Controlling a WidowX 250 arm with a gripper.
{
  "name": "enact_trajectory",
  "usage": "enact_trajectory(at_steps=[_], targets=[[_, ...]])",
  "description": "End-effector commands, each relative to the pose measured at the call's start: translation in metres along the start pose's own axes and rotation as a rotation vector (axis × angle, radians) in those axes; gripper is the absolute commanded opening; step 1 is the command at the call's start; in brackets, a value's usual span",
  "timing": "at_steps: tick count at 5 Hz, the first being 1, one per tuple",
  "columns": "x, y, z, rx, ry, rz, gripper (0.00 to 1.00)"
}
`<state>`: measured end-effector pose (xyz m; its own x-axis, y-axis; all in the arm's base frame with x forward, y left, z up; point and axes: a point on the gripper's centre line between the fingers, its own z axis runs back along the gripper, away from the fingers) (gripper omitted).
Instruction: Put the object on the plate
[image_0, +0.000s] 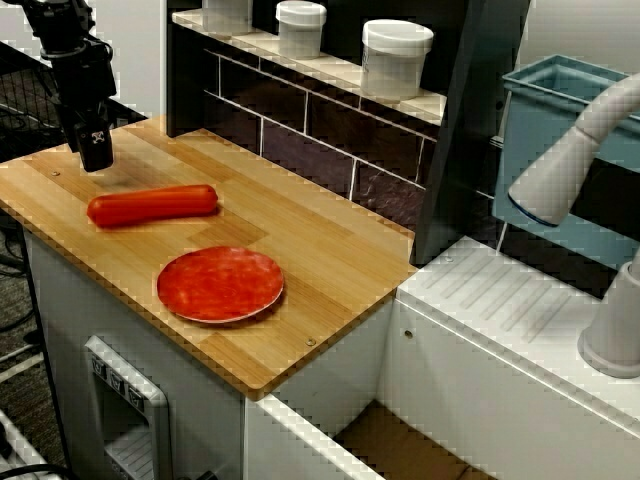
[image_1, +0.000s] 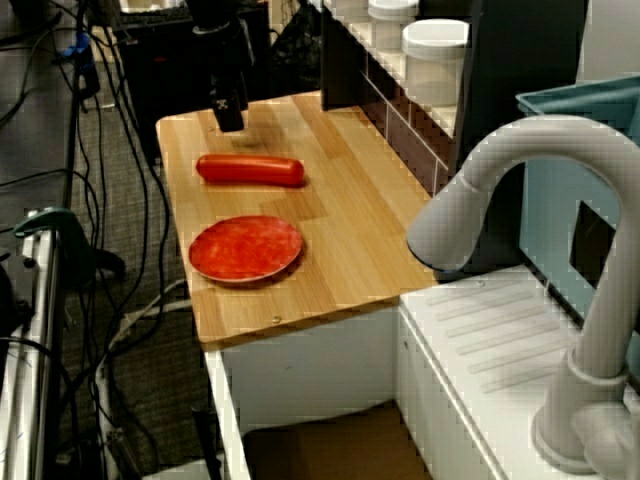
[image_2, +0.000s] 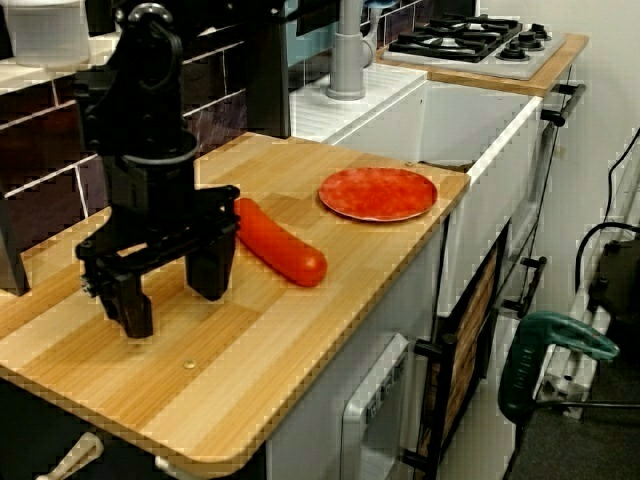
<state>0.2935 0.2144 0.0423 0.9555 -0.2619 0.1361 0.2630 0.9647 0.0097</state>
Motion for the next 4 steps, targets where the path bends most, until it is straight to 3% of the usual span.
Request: enact_trajectory(at_steps=[1,2,3,4], targets=[[0.0,0.0,0.0,0.0,0.0,0.0,1.0],[-0.002,-0.017,0.027,-0.027,0.019,-0.062,1.0],[-0.003,-0.04,0.054,-0.043,-0.013,-0.116,1.0],[-0.008,-0.061,0.061,-0.054,-0.03,-0.142,1.0]])
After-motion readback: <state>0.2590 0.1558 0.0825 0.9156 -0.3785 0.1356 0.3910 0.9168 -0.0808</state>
